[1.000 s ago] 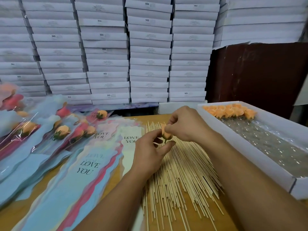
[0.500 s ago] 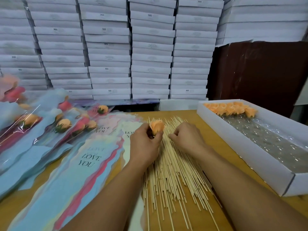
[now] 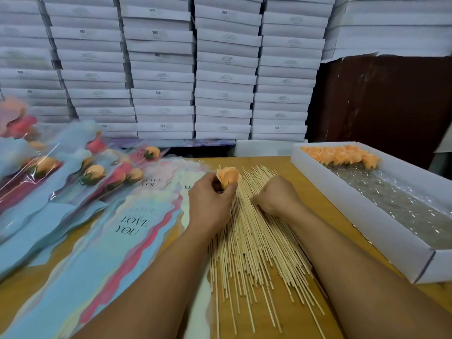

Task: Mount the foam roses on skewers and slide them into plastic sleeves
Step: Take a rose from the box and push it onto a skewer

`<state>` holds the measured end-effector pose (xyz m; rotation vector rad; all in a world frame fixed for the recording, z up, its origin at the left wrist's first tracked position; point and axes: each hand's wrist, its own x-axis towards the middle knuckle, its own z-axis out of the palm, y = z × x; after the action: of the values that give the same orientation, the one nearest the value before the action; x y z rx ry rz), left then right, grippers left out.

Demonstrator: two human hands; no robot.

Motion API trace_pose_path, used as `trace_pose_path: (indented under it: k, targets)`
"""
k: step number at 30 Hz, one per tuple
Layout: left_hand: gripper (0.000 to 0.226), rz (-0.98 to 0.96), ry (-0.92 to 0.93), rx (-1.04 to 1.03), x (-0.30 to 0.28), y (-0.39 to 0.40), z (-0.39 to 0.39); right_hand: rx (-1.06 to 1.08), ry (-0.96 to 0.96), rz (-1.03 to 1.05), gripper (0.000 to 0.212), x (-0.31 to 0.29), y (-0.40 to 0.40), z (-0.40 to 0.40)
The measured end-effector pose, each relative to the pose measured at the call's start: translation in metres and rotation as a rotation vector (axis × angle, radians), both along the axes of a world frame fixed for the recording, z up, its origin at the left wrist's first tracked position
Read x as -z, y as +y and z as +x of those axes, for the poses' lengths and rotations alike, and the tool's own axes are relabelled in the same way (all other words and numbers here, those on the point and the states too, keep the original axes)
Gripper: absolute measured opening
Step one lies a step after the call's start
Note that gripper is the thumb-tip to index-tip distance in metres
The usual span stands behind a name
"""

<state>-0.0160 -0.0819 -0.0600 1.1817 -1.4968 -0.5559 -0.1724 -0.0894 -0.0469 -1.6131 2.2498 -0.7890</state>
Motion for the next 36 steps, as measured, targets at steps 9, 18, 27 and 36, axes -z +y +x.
trace_pose_path:
  k: [9,18,27,36]
  targets:
    - [0.015,0.013,0.02,0.008,-0.002,0.0,0.001,-0.017,0.096,0.006,0.032,-0.005,0.002,0.003]
    - [0.024,0.035,0.002,-0.019,-0.005,0.003,0.001,-0.025,-0.161,0.003,0.031,-0.01,0.008,0.0]
    - [0.01,0.138,0.177,0.03,-0.009,0.006,0.003,-0.146,-0.783,0.005,0.017,-0.027,0.025,0.003]
    - [0.021,0.452,0.967,0.309,-0.026,0.006,0.012,-0.4,-0.712,-0.001,0.018,-0.04,0.046,0.012]
